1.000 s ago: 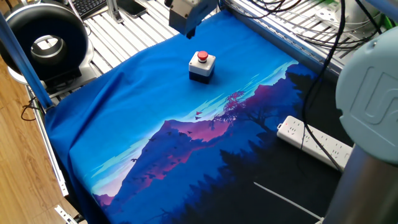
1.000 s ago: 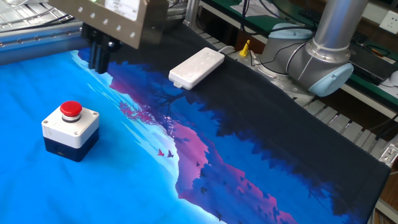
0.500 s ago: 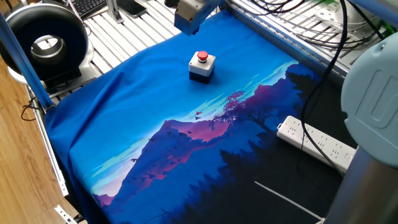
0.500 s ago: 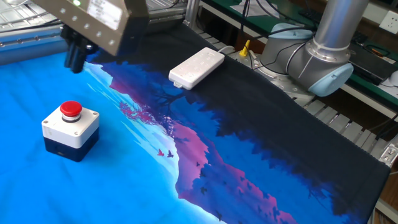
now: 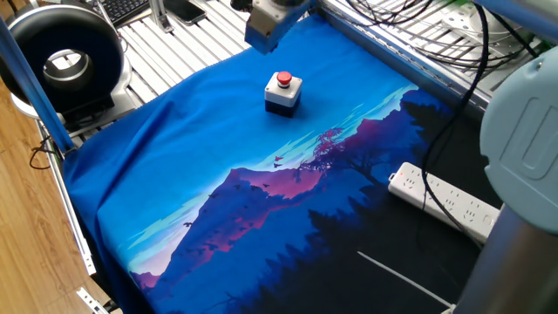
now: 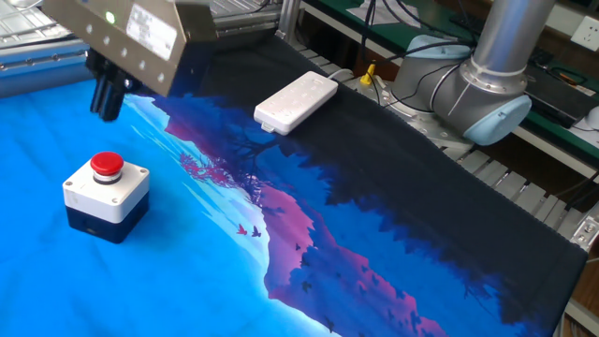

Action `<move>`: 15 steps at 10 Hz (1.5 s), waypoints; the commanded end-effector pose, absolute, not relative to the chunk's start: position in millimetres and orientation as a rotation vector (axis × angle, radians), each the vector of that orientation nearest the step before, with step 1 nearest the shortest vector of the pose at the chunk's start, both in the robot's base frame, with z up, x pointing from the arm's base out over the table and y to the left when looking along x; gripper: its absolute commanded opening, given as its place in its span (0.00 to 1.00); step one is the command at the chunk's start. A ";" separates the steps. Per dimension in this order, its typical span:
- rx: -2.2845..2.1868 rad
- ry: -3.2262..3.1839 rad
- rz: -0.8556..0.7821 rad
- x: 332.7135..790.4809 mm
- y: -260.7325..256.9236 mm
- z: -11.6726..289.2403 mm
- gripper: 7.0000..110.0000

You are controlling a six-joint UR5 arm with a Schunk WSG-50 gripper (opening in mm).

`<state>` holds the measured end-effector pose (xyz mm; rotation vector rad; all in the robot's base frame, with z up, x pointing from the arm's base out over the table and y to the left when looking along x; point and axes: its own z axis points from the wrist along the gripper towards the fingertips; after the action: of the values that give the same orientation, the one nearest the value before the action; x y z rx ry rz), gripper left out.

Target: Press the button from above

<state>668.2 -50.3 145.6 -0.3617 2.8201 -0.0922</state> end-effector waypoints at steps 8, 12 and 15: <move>-0.278 2.827 0.047 658.9 -34.1 135.6 0.00; -0.266 2.853 0.038 654.0 -36.3 141.4 0.00; -0.244 2.874 0.049 649.2 -35.5 140.1 0.00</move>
<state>652.5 -37.1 138.5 -0.2707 2.8588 0.0265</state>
